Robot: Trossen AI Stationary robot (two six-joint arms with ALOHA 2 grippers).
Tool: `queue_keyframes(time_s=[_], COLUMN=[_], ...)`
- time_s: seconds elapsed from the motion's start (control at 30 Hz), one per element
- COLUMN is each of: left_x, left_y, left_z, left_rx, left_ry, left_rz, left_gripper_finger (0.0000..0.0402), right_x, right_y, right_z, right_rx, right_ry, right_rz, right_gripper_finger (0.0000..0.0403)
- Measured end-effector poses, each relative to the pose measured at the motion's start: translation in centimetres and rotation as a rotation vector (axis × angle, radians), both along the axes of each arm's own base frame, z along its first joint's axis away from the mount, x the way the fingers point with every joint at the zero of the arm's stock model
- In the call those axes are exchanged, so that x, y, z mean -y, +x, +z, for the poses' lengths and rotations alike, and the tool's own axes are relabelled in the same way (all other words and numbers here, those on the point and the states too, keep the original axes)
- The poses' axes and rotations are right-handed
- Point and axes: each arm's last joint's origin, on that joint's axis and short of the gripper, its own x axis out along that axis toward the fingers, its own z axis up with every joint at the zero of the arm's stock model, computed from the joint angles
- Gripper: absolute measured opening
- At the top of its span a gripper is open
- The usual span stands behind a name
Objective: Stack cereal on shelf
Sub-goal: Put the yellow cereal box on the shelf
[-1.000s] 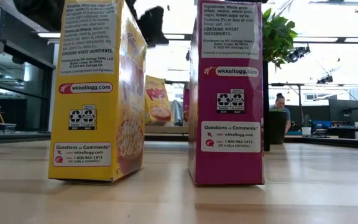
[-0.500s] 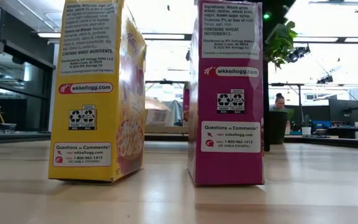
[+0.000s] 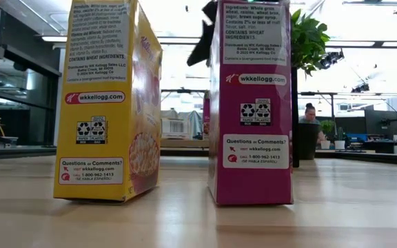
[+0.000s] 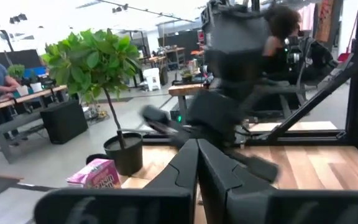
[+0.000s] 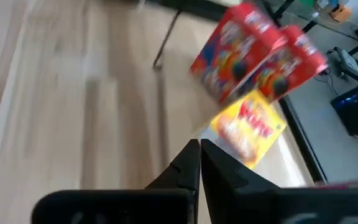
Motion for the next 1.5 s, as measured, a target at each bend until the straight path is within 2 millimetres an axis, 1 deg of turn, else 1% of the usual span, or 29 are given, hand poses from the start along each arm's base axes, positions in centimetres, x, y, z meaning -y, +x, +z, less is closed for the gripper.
queue_keyframes(time_s=[0.07,0.13,0.23,0.33,0.47,0.6,0.77,0.9,1.07,1.33,1.5], left_x=[0.1,0.3,0.6,0.8,1.1,1.1,1.1,1.1,1.1,1.1,1.1], left_y=[0.0,0.1,0.0,-0.1,-0.2,-0.2,-0.2,-0.2,-0.2,-0.2,-0.2], left_z=[-0.1,-0.2,-0.3,-0.5,-0.5,-0.6,-0.7,-0.7,-0.8,-1.0,-1.2], left_rx=[0.004,-0.001,0.000,-0.009,-0.010,-0.005,-0.012,-0.015,-0.016,-0.023,-0.041], left_ry=[-0.018,-0.021,-0.029,-0.039,-0.059,-0.078,-0.094,-0.098,-0.115,-0.127,-0.138], left_rz=[-0.004,-0.011,-0.014,-0.006,-0.016,-0.021,-0.022,-0.022,-0.022,-0.022,-0.021], left_gripper_finger=[0.0000,0.0000,0.0000,0.0000,0.0000,0.0000,0.0000,0.0000,0.0000,0.0000,0.0000], right_x=[1.5,3.0,4.6,5.5,5.7,5.8,5.9,6.6,7.4,7.2,6.4], right_y=[0.9,1.7,3.0,3.7,4.3,4.6,4.9,5.0,5.1,4.9,4.7], right_z=[0.1,-0.4,-2.2,-4.2,-5.5,-6.8,-7.4,-8.1,-8.6,-8.9,-9.0], right_rx=[0.065,0.108,0.131,0.120,0.174,0.189,0.229,0.243,0.241,0.208,0.186], right_ry=[0.033,0.074,0.113,0.109,0.106,0.159,0.162,0.189,0.243,0.255,0.242], right_rz=[-0.014,-0.031,-0.068,-0.146,-0.260,-0.338,-0.375,-0.434,-0.444,-0.445,-0.440], right_gripper_finger=[0.0003,0.0002,0.0001,0.0000,0.0000,0.0000,0.0000,0.0000,0.0000,0.0000,0.0000])
